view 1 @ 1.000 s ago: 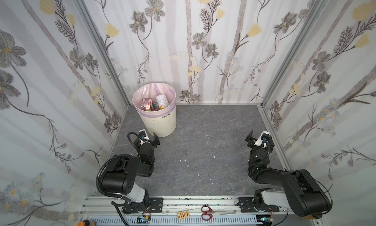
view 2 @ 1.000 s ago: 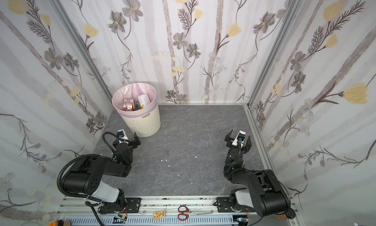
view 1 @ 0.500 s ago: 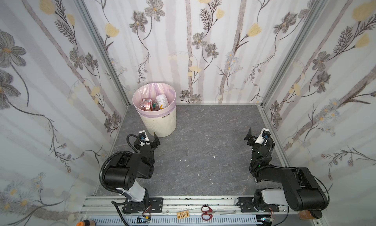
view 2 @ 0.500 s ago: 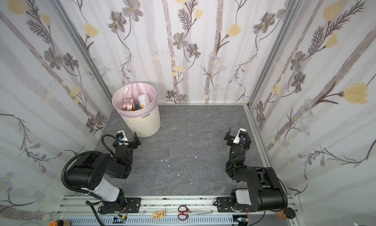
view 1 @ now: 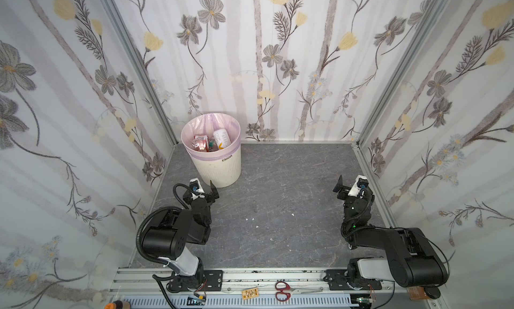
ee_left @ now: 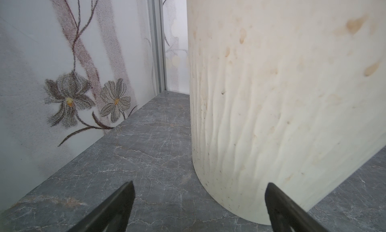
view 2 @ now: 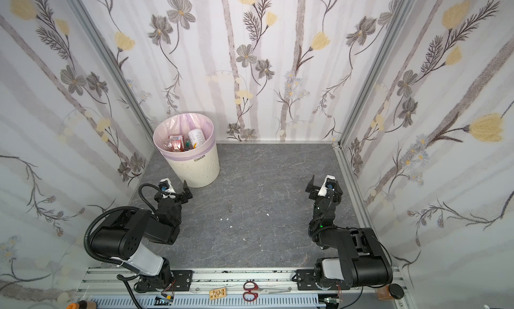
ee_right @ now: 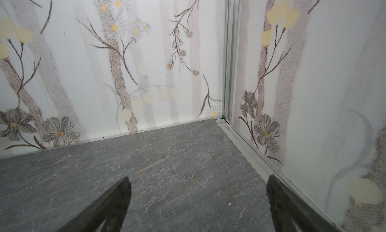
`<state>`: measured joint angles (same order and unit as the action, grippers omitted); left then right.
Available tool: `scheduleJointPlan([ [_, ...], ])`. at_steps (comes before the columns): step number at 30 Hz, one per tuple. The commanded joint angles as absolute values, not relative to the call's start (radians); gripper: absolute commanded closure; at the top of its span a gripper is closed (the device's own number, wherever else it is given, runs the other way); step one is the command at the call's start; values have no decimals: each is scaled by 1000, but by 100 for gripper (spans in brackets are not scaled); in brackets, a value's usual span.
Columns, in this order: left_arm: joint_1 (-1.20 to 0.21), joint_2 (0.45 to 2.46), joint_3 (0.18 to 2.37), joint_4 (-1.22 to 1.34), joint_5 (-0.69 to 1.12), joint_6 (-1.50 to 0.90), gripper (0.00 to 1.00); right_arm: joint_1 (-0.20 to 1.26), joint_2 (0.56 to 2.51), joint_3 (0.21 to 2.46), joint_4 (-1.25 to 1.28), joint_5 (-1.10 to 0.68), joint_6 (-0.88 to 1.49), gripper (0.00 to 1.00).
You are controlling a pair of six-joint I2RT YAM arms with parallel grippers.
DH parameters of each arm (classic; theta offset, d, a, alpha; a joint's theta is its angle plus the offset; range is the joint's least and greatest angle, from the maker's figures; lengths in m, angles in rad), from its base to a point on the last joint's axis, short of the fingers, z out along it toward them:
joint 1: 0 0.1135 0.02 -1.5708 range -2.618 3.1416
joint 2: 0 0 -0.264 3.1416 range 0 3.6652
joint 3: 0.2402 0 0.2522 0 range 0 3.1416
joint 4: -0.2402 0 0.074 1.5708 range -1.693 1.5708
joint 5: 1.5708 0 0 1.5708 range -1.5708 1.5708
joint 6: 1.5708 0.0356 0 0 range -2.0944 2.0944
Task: Throw the plastic bottles in the bin
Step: Reset both arms
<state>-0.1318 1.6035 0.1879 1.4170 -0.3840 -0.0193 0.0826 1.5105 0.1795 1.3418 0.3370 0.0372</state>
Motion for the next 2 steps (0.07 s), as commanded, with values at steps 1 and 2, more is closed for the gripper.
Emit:
scheduleJointPlan([
  [1, -130, 1603, 192, 1464, -382, -23, 0, 74, 1509, 187, 1339, 303, 50, 0],
  [2, -130, 1601, 192, 1463, -383, -23, 0, 74, 1508, 184, 1344, 304, 49, 0],
])
